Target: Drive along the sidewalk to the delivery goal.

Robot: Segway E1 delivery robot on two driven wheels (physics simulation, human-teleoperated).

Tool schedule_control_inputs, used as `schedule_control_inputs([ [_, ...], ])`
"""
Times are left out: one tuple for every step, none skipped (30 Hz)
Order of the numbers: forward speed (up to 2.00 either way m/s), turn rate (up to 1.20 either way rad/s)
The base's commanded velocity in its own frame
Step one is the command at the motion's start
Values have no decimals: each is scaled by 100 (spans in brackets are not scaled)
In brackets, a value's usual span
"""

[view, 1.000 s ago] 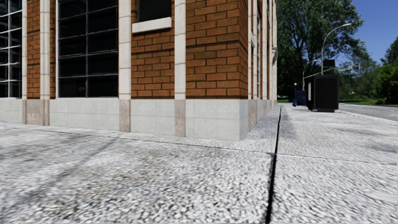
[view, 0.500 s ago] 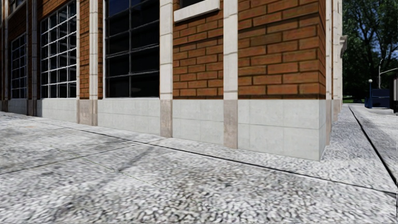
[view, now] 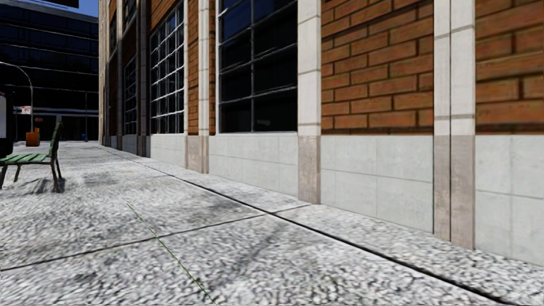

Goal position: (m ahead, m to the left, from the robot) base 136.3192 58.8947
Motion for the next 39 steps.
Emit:
schedule_control_inputs([
  [200,69],
  [200,69],
  [200,69],
  [200,69],
  [200,69],
  [200,69],
  [200,69],
  [200,69],
  [200,69],
  [200,69],
  [200,69],
  [200,69],
  [200,69],
  [200,69],
  [200,69],
  [200,66],
  [200,66],
  [200,64],
  [200,62],
  [200,61],
  [200,61],
  [200,61],
  [200,60],
  [200,60],
  [200,59],
  [200,57],
  [200,57],
  [200,0],
  [200,0],
  [200,0],
  [200,0],
  [200,0],
  [200,0],
  [200,0],
  [200,0],
  [200,0],
  [200,0],
  [200,0],
  [200,0],
])
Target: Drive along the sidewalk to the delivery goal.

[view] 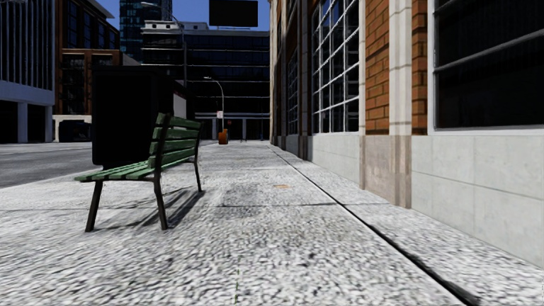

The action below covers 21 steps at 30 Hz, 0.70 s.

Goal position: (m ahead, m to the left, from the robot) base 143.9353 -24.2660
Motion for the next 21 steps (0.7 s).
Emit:
schedule_control_inputs([
  [200,0],
  [200,0],
  [200,0],
  [200,0],
  [200,0],
  [200,0],
  [200,0],
  [200,0],
  [200,0],
  [200,0],
  [200,0],
  [200,0],
  [200,0],
  [200,0],
  [200,0],
  [200,0],
  [200,0],
  [200,0],
  [200,0],
  [200,0],
  [200,0],
])
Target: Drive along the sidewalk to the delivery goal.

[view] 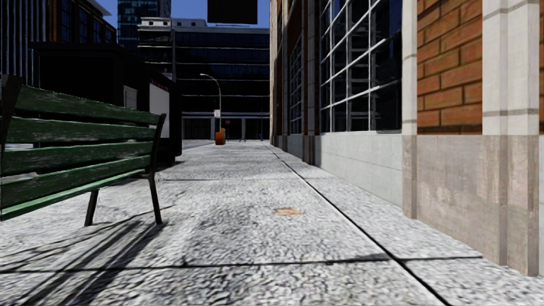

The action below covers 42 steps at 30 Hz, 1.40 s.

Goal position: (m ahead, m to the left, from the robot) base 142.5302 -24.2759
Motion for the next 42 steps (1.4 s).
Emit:
schedule_control_inputs([
  [200,0],
  [200,0],
  [200,0],
  [200,0],
  [200,5],
  [200,10],
  [200,15],
  [200,15],
  [200,19],
  [200,20],
  [200,21],
  [200,24],
  [200,24],
  [200,26],
  [200,27],
  [200,27],
  [200,28],
  [200,28],
  [200,31],
  [200,34],
  [200,35],
  [200,35],
  [200,35],
  [200,35],
  [200,31],
  [200,0],
  [200,0],
  [200,0],
  [200,0],
  [200,0],
  [200,0],
  [200,0],
  [200,0],
  [200,0],
  [200,0],
  [200,0],
  [200,0],
  [200,0],
  [200,0],
  [200,0],
  [200,0],
  [200,0],
])
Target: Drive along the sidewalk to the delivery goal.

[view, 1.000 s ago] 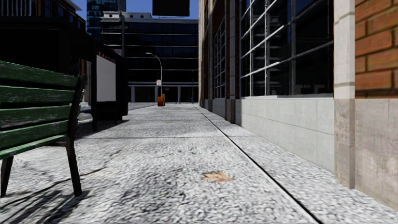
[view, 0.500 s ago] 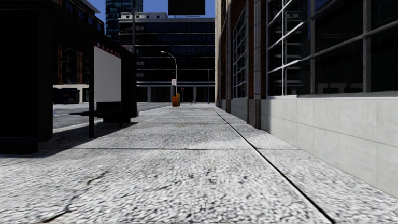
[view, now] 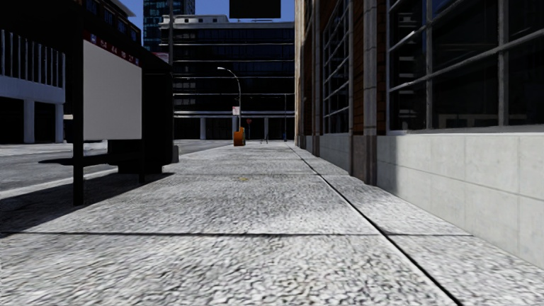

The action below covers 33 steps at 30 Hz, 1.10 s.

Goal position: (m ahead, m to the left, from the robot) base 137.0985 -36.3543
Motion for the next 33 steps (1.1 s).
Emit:
schedule_control_inputs([
  [200,0],
  [200,0],
  [200,0],
  [200,0],
  [200,0],
  [200,0],
  [200,0],
  [200,0],
  [200,0],
  [200,0],
  [200,0],
  [200,0],
  [200,0],
  [200,0],
  [200,0],
  [200,0],
  [200,0],
  [200,0],
  [200,0],
  [200,0],
  [200,0],
  [200,0],
  [200,0],
  [200,0],
  [200,0],
  [200,0],
  [200,0],
  [200,0],
  [200,0],
  [200,0],
  [200,0],
  [200,0],
  [200,0],
])
